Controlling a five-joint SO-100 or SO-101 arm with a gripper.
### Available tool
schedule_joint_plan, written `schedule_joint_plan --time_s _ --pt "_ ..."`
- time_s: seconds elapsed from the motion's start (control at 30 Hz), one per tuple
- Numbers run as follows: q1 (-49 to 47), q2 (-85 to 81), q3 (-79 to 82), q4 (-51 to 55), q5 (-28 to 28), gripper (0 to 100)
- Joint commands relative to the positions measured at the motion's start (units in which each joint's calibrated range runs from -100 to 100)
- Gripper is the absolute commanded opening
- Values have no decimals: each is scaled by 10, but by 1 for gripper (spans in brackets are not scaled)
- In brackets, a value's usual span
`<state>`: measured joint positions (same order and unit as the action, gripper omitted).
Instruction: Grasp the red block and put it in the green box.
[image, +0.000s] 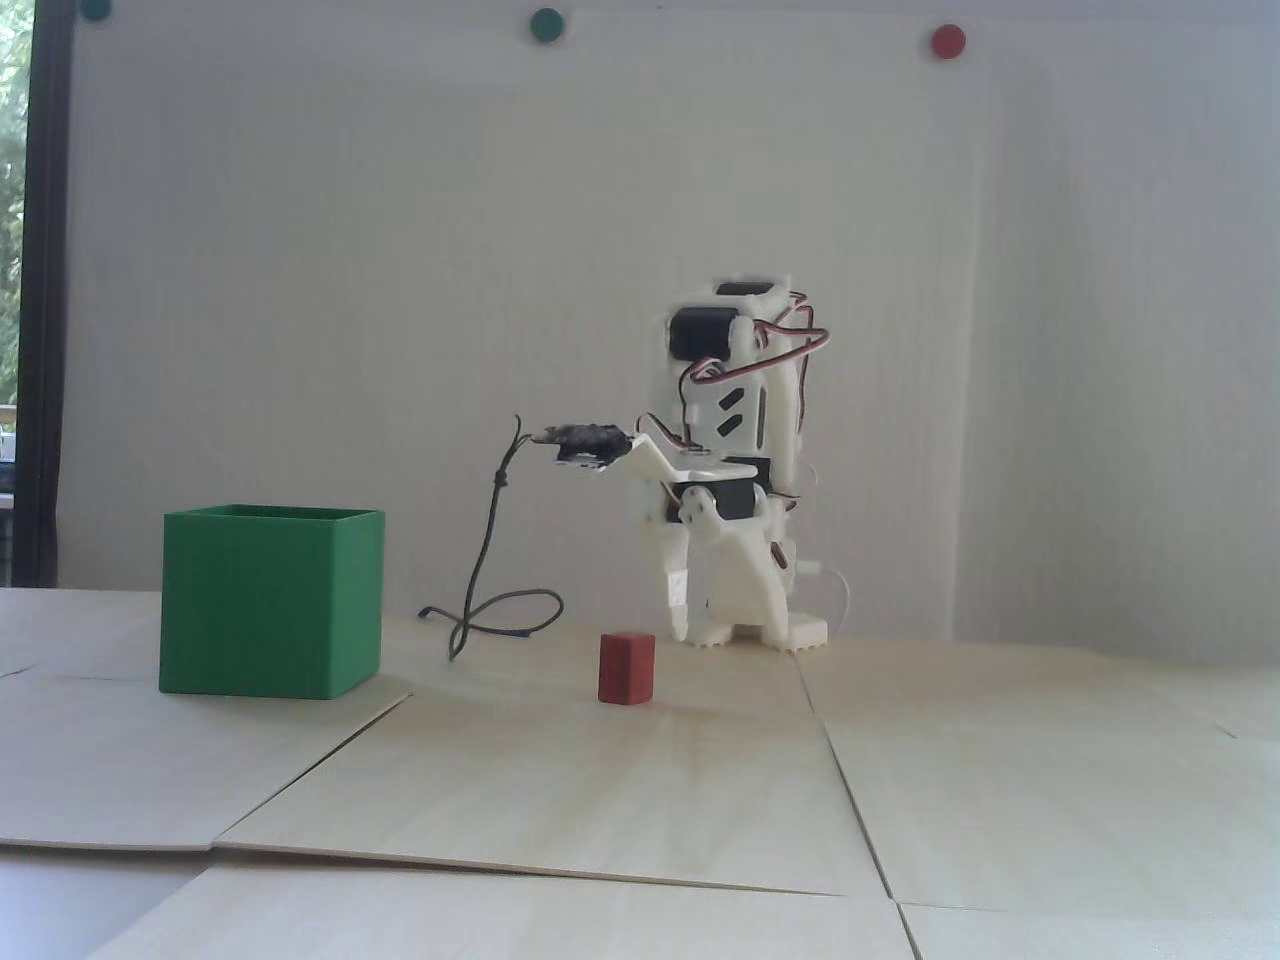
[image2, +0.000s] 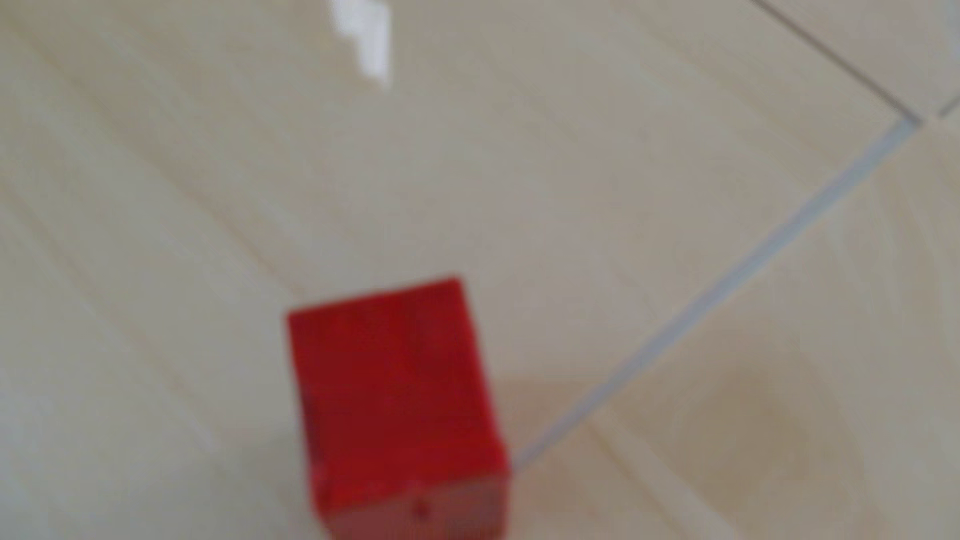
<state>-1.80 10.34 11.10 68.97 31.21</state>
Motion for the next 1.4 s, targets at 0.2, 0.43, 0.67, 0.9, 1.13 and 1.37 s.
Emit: schedule_joint_plan --time_s 0.2,0.43,0.67,0.9,1.13,1.37 --pt "10 -6 -13 -31 -17 38" --pt "-30 -6 -44 -38 -38 38" --pt "-36 80 -146 -28 -43 38" --pt "-11 168 -306 73 -44 38" --pt "3 180 -366 119 -41 38" --pt "17 174 -360 121 -43 38"
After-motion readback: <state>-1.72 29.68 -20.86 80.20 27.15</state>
